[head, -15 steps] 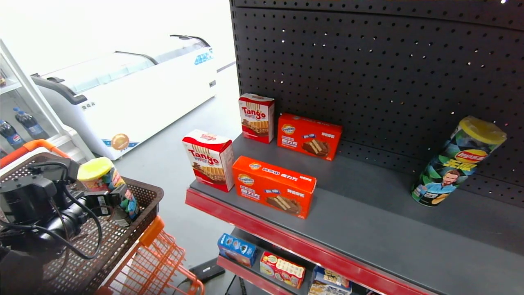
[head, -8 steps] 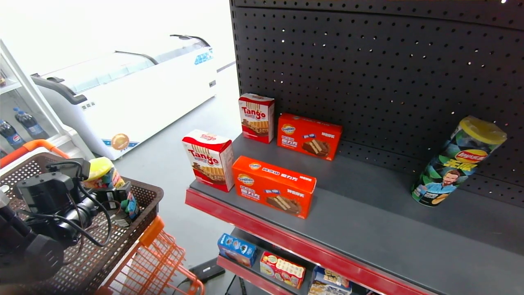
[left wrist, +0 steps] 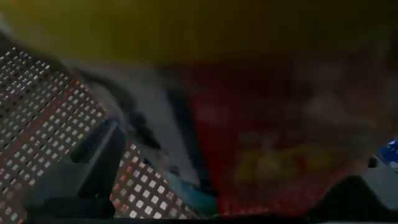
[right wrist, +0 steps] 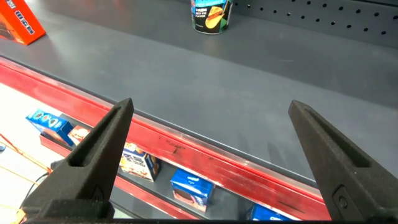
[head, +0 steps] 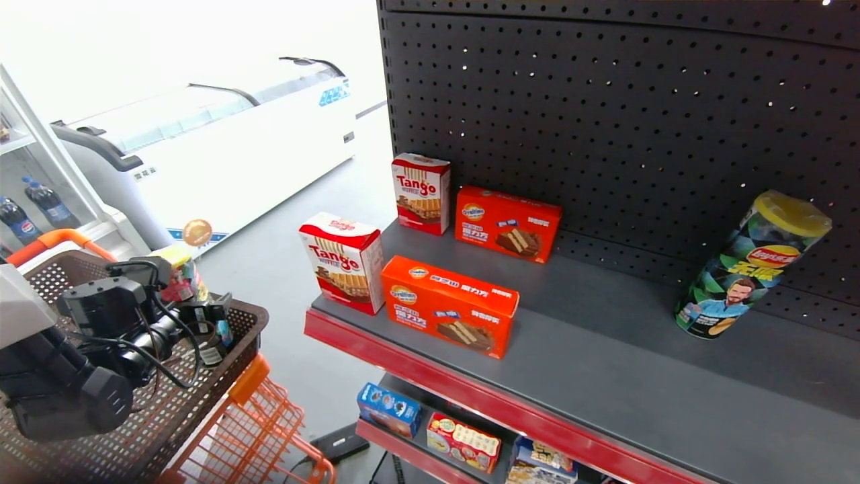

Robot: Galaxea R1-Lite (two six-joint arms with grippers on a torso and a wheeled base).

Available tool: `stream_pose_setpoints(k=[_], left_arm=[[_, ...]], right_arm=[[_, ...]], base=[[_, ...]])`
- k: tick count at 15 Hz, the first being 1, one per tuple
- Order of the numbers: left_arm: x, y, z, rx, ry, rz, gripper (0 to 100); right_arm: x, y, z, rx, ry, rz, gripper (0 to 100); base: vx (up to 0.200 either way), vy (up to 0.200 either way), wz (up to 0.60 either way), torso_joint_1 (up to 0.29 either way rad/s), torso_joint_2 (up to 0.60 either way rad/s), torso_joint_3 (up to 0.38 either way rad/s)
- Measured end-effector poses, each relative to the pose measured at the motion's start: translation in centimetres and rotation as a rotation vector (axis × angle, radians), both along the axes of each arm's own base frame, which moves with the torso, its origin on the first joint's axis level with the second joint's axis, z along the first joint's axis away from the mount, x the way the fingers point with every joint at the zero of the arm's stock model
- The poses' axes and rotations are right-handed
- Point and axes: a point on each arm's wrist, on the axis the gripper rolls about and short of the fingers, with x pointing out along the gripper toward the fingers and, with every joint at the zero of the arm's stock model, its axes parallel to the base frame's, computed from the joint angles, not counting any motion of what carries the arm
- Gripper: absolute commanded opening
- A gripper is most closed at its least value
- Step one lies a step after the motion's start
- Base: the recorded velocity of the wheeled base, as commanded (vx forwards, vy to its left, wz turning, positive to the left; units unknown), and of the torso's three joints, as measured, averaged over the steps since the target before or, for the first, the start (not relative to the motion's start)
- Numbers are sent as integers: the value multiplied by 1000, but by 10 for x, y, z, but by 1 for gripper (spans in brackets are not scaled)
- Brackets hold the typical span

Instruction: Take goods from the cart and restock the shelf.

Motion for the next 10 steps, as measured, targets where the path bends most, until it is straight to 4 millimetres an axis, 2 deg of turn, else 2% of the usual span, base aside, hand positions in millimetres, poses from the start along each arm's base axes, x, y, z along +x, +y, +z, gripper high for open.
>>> stream_pose_setpoints(k=[1, 4, 7, 10], left_arm=[[5, 1, 0, 3, -13, -5, 0], [16, 1, 0, 10, -32, -28, 0], [19, -5, 4, 23, -43, -43, 0], [12, -14, 26, 36, -91, -59, 0]], right_arm=[[0, 0, 0, 0, 0, 0, 100], [0, 0, 0, 0, 0, -1, 100], [0, 0, 0, 0, 0, 0, 100], [0, 0, 0, 0, 0, 0, 100]], base=[[0, 0, 0, 0, 0, 0], [0, 0, 0, 0, 0, 0], [0, 0, 0, 0, 0, 0], [0, 0, 0, 0, 0, 0]])
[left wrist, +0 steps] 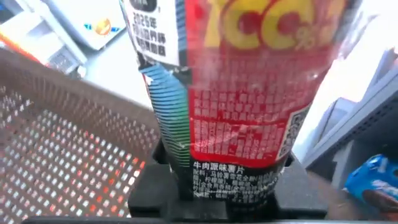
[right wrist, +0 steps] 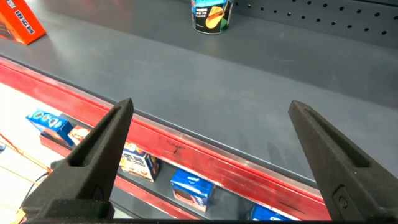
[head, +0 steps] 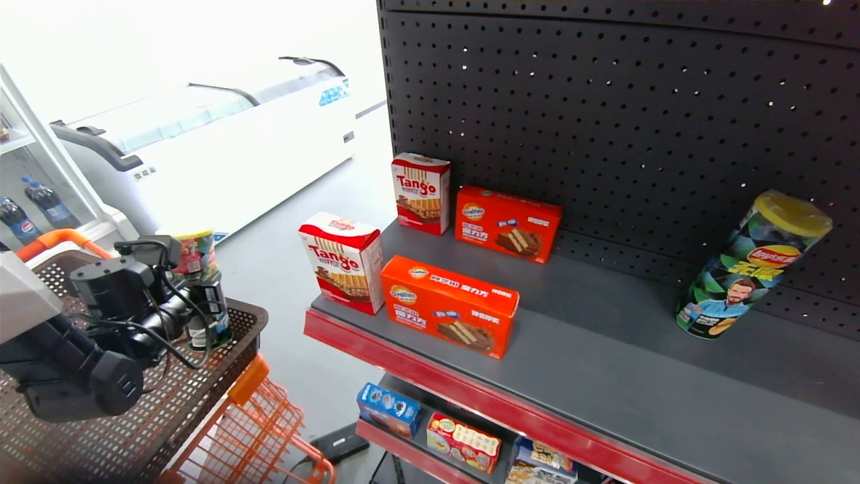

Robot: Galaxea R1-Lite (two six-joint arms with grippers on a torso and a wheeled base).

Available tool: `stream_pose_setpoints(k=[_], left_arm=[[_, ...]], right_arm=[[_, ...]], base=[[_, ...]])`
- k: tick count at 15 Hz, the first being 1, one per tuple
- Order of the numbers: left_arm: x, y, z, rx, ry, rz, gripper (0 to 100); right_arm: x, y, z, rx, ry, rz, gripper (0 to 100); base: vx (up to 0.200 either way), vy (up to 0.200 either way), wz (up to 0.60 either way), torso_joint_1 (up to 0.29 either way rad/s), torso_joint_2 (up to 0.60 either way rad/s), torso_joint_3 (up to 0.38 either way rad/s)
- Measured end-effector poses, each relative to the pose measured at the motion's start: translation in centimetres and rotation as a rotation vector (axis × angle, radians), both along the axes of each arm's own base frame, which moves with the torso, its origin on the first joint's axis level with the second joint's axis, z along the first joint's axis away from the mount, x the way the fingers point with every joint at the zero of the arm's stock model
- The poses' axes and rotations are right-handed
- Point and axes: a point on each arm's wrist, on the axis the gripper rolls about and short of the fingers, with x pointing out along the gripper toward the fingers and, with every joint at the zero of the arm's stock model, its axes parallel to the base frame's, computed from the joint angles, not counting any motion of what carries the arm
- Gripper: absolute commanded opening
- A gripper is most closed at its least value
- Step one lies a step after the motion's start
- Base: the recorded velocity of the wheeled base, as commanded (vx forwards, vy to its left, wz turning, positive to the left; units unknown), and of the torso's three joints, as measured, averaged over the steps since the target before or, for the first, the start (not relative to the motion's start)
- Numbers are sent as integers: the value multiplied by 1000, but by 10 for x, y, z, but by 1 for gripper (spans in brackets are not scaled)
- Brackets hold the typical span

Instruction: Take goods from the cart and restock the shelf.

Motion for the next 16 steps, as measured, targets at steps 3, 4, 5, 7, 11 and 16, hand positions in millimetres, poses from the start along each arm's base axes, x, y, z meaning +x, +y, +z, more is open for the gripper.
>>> stream_pose_setpoints(k=[3, 4, 5, 7, 11, 16], left_arm=[[-14, -6, 35, 5, -25, -15, 0], [-19, -9, 46, 3, -21, -34, 0], [-26, -13, 59, -1, -16, -63, 0], [-46, -25, 93, -6, -23, -138, 0], [-84, -79, 145, -24, -128, -359, 0], [-124, -147, 157, -90, -141, -756, 0]], right_arm=[[0, 0, 0, 0, 0, -1, 100], [0, 0, 0, 0, 0, -1, 100], [0, 0, 0, 0, 0, -1, 100], [0, 0, 0, 0, 0, 0, 100], [0, 0, 0, 0, 0, -1, 100], [0, 0, 0, -1, 0, -1, 100]], base=[[0, 0, 0, 0, 0, 0], [0, 0, 0, 0, 0, 0], [0, 0, 0, 0, 0, 0], [0, 0, 0, 0, 0, 0], [0, 0, 0, 0, 0, 0], [0, 0, 0, 0, 0, 0]])
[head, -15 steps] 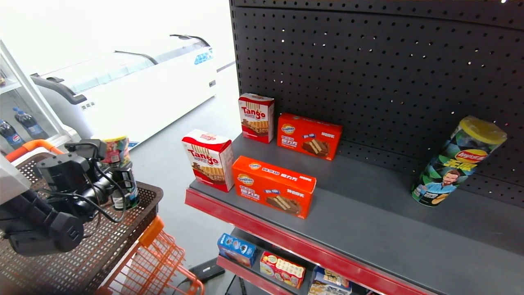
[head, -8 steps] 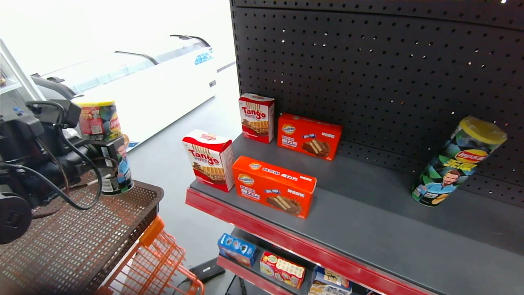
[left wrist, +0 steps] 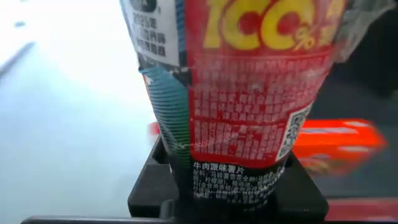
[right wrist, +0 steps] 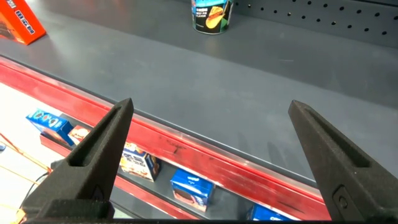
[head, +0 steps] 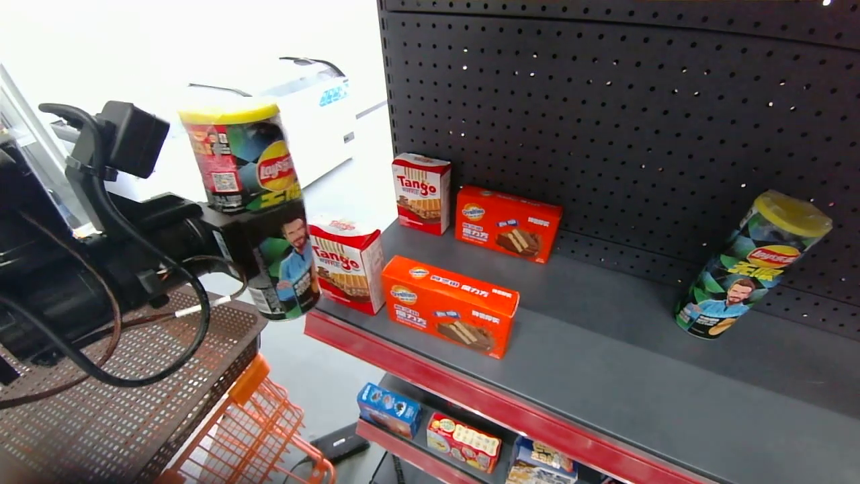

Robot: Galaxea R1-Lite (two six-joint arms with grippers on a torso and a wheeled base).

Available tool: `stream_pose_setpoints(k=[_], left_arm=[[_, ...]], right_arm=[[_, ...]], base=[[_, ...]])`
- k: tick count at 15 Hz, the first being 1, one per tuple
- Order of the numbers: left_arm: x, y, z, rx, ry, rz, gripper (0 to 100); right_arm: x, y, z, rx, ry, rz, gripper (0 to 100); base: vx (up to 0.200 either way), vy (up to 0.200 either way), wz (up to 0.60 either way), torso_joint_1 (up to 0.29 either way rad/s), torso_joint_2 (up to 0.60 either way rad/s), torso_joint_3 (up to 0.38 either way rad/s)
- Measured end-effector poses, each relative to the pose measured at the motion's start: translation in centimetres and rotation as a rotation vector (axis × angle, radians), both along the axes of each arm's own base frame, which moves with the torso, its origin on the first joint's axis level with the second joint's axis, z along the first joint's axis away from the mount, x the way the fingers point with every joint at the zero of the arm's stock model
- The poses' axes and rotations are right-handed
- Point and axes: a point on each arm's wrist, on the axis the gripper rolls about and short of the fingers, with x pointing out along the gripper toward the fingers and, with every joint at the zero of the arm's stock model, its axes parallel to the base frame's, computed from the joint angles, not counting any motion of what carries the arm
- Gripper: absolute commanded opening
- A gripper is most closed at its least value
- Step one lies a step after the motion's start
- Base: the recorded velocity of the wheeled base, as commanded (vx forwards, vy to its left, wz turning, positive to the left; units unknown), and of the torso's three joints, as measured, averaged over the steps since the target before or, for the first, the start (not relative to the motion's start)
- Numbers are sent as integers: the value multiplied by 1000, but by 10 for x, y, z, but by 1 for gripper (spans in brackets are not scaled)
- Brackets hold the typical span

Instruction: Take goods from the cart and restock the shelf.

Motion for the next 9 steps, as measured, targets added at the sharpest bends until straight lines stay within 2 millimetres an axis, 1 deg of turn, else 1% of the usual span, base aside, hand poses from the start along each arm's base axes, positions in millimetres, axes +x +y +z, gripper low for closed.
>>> stream_pose_setpoints(k=[3, 5, 9], left_arm=[[-8, -15, 5, -3, -20, -130, 0], [-15, -30, 8, -6, -32, -215, 0], [-23, -46, 10, -9, -35, -292, 0]], right_arm=[[0, 0, 0, 1, 0, 0, 100], [0, 0, 0, 1, 0, 0, 100], [0, 0, 0, 1, 0, 0, 100]], base=[[0, 0, 0, 0, 0, 0], [0, 0, 0, 0, 0, 0], [0, 0, 0, 0, 0, 0]])
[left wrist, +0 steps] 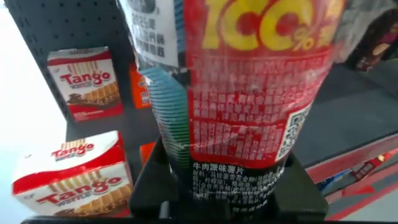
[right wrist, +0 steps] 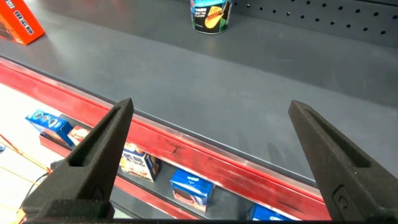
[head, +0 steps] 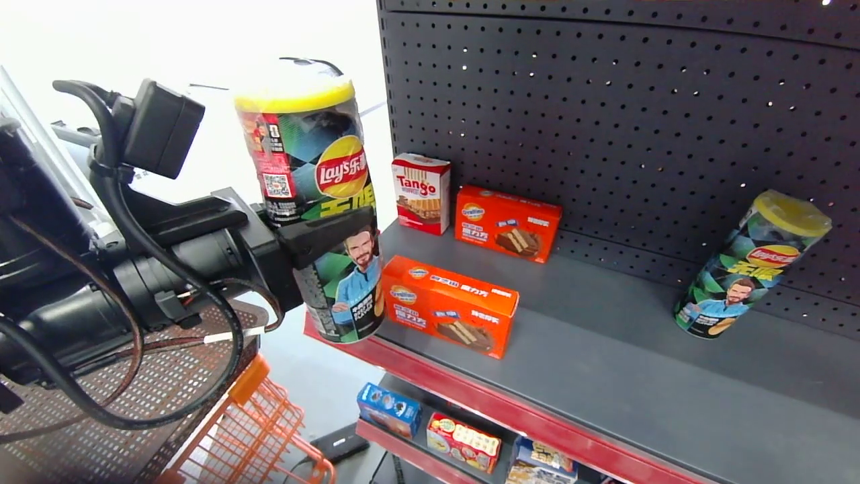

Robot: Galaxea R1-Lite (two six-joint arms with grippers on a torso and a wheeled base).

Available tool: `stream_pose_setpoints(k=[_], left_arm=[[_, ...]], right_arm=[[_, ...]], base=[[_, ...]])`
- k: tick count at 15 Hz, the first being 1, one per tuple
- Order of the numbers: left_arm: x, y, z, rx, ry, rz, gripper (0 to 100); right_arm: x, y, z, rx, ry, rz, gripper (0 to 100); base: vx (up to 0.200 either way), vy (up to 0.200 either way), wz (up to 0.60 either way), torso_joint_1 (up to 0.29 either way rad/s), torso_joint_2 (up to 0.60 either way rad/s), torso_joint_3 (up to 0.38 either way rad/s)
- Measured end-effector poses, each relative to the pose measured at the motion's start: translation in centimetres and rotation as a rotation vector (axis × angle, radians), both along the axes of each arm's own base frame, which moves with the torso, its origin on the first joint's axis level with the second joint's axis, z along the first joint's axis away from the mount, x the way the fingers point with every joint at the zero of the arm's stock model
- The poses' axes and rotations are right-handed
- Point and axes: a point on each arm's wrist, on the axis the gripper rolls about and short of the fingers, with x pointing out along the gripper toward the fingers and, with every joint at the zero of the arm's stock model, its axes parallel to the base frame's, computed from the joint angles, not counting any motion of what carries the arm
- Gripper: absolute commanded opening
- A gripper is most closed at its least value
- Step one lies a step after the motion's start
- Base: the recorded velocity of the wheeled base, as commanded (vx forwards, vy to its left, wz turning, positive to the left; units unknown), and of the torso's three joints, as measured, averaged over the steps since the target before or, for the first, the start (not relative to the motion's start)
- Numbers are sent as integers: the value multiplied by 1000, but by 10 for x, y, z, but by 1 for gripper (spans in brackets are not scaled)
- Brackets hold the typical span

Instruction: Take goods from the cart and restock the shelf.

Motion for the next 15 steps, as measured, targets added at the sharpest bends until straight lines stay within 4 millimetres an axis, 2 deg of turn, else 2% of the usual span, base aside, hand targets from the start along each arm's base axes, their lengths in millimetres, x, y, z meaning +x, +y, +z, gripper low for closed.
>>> stream_pose_setpoints(k=[5, 10, 15], left_arm=[[-5, -5, -9, 29, 45, -66, 0], [-3, -7, -11, 50, 0, -190, 0], [-5, -19, -19, 72, 29, -361, 0]], right_arm=[[0, 0, 0, 0, 0, 0, 100], [0, 0, 0, 0, 0, 0, 100], [0, 0, 0, -3, 0, 2, 100]], base=[[0, 0, 0, 0, 0, 0], [0, 0, 0, 0, 0, 0], [0, 0, 0, 0, 0, 0]])
